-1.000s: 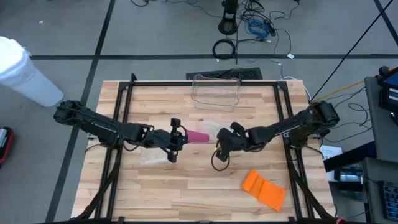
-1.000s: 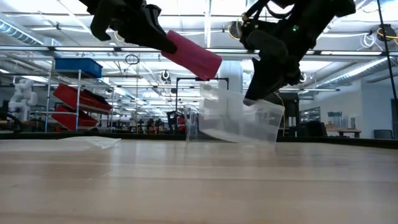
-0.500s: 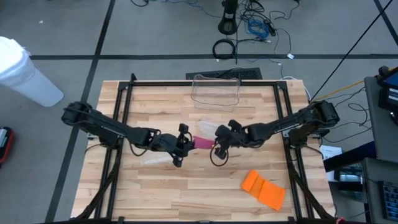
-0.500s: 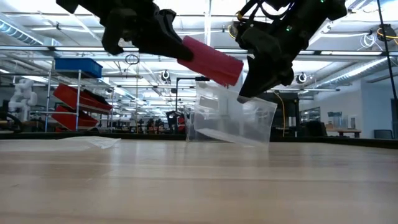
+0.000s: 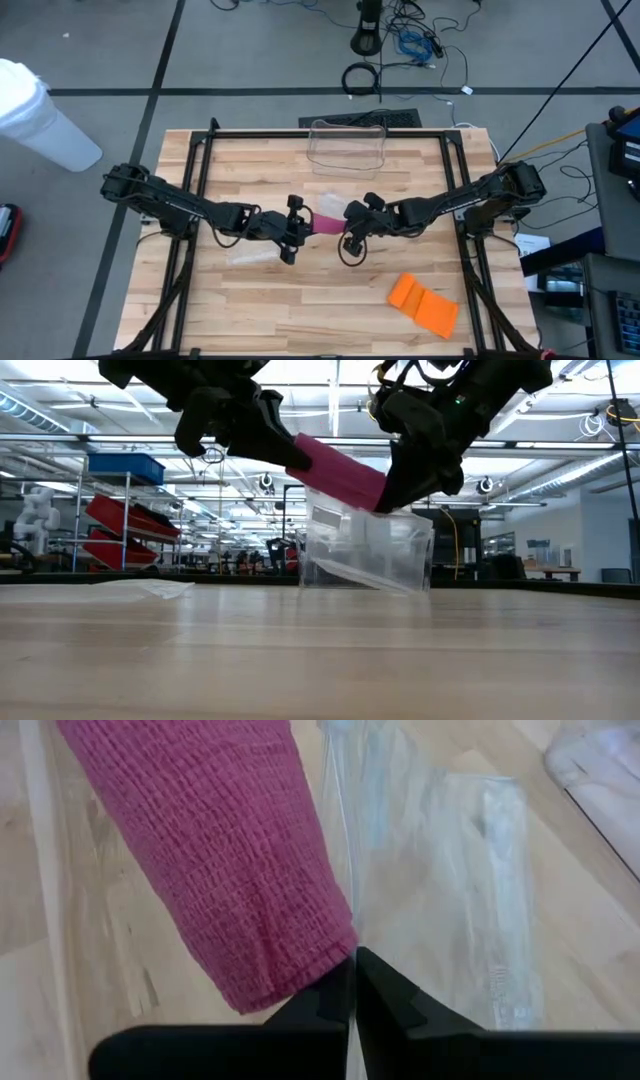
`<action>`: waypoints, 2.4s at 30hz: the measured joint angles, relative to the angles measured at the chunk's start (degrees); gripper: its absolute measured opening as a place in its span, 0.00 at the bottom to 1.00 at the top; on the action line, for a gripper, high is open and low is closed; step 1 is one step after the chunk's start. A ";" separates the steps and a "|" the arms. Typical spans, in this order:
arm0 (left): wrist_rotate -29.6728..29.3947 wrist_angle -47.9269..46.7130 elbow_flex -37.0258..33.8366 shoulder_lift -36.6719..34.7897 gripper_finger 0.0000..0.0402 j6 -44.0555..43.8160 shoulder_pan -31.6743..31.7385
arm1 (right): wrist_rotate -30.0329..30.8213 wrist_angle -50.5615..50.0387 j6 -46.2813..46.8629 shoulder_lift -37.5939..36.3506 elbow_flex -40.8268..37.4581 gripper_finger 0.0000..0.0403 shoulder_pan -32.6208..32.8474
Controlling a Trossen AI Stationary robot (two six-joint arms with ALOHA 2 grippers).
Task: Roll bandage
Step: Put the pink bandage into the zip bag
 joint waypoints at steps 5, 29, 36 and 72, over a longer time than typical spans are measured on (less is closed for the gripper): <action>-0.11 -0.75 0.00 -0.02 0.07 0.03 0.00 | 0.18 0.36 -1.08 0.00 0.00 0.00 -0.24; -1.72 -1.02 0.00 -0.02 0.07 0.06 0.64 | 1.61 0.29 -1.91 -0.02 0.00 0.00 0.17; -2.04 -1.09 0.00 -0.02 0.07 0.07 0.68 | 2.12 0.29 -3.45 -0.02 0.00 0.00 0.17; -7.28 -5.66 0.02 -0.04 0.07 2.05 1.07 | 6.59 3.26 -5.64 -1.31 0.15 0.00 -0.67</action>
